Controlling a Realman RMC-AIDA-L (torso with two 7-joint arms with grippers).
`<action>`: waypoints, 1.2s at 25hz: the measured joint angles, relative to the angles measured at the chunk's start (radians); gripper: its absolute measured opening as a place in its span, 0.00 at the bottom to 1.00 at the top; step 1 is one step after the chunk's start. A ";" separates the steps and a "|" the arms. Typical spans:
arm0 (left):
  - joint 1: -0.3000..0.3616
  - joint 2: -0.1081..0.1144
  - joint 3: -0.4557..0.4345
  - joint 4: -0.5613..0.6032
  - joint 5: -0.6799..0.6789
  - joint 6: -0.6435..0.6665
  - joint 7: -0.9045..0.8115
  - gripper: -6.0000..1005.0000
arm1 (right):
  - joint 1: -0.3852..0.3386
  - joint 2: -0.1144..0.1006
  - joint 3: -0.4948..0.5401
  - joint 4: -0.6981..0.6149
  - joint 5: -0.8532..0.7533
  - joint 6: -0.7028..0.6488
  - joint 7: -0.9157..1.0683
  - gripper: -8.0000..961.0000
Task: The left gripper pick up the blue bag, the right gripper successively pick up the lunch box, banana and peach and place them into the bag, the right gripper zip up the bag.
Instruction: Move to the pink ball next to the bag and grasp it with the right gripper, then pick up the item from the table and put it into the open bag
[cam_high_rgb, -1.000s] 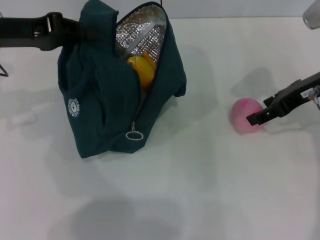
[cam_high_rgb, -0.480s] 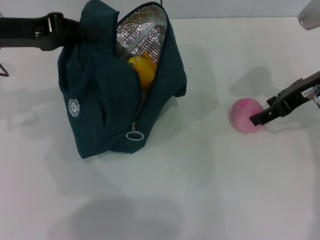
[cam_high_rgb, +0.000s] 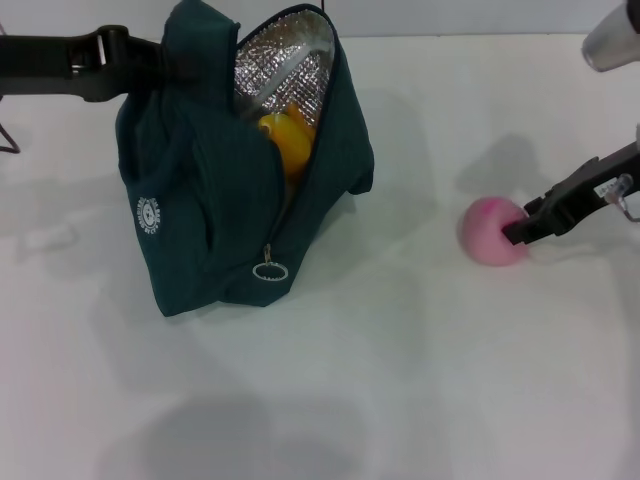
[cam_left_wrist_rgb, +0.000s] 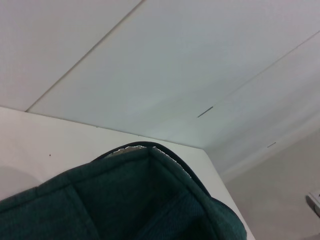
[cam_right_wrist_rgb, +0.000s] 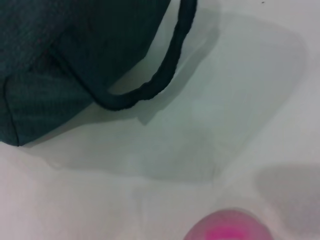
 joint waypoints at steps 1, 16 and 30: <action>0.000 0.000 0.000 0.000 0.000 0.000 0.001 0.11 | 0.002 0.000 -0.008 0.004 0.001 0.004 0.000 0.66; 0.009 0.003 0.000 0.000 -0.001 0.000 0.003 0.11 | -0.007 -0.005 0.005 -0.029 0.078 -0.008 -0.004 0.11; 0.010 0.003 -0.002 0.000 -0.002 0.000 0.003 0.12 | -0.077 -0.020 0.320 -0.087 0.528 0.009 -0.140 0.04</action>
